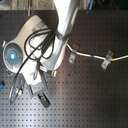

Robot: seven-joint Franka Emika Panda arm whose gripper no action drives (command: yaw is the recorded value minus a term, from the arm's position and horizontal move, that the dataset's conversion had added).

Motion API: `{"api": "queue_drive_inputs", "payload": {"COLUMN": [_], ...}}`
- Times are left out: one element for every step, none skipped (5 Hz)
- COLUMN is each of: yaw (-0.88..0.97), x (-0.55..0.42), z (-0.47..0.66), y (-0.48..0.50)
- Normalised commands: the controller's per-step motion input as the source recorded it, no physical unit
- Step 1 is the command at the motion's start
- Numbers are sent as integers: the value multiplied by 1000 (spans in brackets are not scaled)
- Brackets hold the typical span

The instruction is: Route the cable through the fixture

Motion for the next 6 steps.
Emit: {"api": "queue_drive_inputs", "payload": {"yaw": [248,551,731,740,611,534], "x": [-189,-227,-162,-51,54,135], "z": [402,362,307,155,-2,-22], "y": [-74,-79,-39,-6,178,274]}}
